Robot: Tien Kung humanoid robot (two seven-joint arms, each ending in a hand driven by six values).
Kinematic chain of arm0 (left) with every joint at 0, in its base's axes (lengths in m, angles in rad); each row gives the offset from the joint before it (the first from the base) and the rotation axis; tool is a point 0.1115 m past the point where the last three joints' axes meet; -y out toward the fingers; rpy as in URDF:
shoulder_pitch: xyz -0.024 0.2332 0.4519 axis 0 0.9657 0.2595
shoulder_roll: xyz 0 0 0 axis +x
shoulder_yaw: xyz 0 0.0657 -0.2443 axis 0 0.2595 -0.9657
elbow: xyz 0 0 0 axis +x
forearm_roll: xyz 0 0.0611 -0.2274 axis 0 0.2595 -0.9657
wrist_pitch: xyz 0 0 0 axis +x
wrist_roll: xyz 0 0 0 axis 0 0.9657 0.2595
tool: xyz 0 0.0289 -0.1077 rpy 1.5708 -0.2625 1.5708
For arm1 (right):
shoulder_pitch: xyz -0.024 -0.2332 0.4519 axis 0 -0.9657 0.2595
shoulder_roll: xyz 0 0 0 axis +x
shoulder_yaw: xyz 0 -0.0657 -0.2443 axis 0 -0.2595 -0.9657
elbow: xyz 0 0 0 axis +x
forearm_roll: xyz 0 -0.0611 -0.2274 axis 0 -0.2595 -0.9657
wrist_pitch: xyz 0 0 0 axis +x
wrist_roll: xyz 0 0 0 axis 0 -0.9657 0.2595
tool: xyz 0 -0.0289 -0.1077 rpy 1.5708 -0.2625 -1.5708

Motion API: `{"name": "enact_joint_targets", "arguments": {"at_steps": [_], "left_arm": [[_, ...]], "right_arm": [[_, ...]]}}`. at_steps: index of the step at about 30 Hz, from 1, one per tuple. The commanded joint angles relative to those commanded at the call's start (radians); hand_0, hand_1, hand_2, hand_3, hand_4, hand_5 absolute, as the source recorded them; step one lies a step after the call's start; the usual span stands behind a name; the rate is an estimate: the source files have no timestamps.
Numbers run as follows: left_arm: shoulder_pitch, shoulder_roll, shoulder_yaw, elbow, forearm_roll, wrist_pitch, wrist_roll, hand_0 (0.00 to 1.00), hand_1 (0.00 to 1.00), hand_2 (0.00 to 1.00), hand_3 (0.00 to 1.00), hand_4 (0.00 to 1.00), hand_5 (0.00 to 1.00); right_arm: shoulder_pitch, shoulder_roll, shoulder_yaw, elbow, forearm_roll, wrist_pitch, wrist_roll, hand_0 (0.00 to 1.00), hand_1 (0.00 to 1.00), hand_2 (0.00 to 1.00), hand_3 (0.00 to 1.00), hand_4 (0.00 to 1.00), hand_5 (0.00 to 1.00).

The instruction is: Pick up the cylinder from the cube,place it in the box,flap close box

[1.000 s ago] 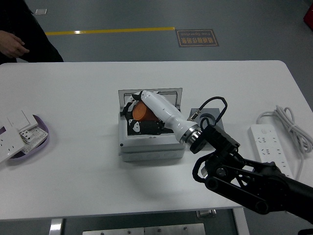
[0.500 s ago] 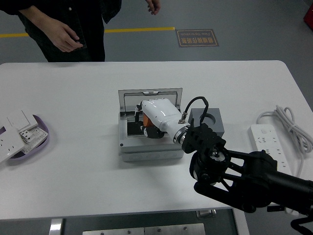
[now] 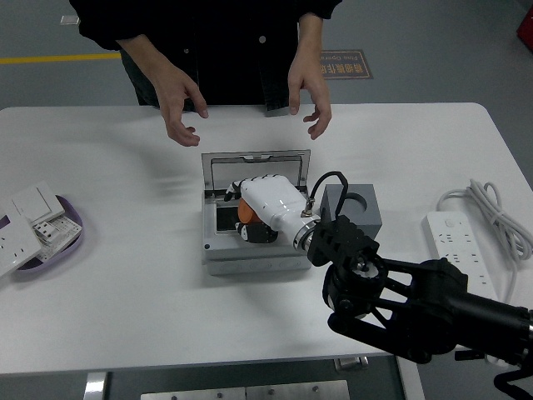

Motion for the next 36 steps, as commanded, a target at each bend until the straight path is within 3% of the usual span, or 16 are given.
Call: {"name": "enact_joint_targets", "arguments": {"at_steps": [6,10,17,22,26,27,32,36], "left_arm": [[-0.001,0.000,-0.007,-0.003,0.008,0.000,0.000,0.592,0.626,0.613,0.635,0.689,0.226],[0.000,-0.001,-0.019,-0.007,0.021,0.000,0.001,0.592,0.627,0.613,0.635,0.687,0.225],[0.002,-0.003,-0.031,-0.012,0.032,-0.001,0.002,0.592,0.627,0.613,0.634,0.686,0.224],[0.002,-0.003,-0.023,-0.009,0.025,0.000,0.002,0.592,0.626,0.611,0.634,0.685,0.222],[-0.001,-0.001,-0.019,-0.008,0.021,0.000,0.001,0.592,0.626,0.611,0.634,0.685,0.222],[-0.001,0.000,-0.018,-0.008,0.021,0.000,0.001,0.592,0.626,0.612,0.634,0.684,0.220],[-0.006,0.003,-0.013,-0.009,0.018,-0.001,0.001,0.592,0.626,0.612,0.634,0.684,0.220],[-0.007,0.004,-0.012,-0.009,0.018,-0.001,0.001,0.592,0.626,0.612,0.634,0.684,0.218]], "right_arm": [[-0.004,-0.001,0.003,-0.004,0.001,-0.004,0.009,0.806,0.692,0.714,0.751,0.722,0.408],[-0.024,-0.016,0.029,0.019,0.074,-0.043,0.049,0.803,0.689,0.711,0.753,0.736,0.417],[-0.082,-0.069,0.110,0.132,0.243,-0.125,0.151,0.802,0.685,0.705,0.759,0.759,0.434],[-0.065,-0.098,0.161,0.198,0.303,-0.158,0.178,0.784,0.667,0.686,0.722,0.766,0.447],[-0.008,-0.108,0.164,0.151,0.320,-0.172,0.188,0.784,0.667,0.686,0.722,0.766,0.447],[0.008,-0.109,0.159,0.133,0.328,-0.175,0.193,0.759,0.651,0.662,0.680,0.757,0.444],[0.092,-0.108,0.105,0.013,0.398,-0.192,0.225,0.759,0.651,0.662,0.680,0.757,0.444],[0.117,-0.118,0.068,-0.069,0.425,-0.192,0.232,0.748,0.643,0.652,0.677,0.751,0.439]]}}
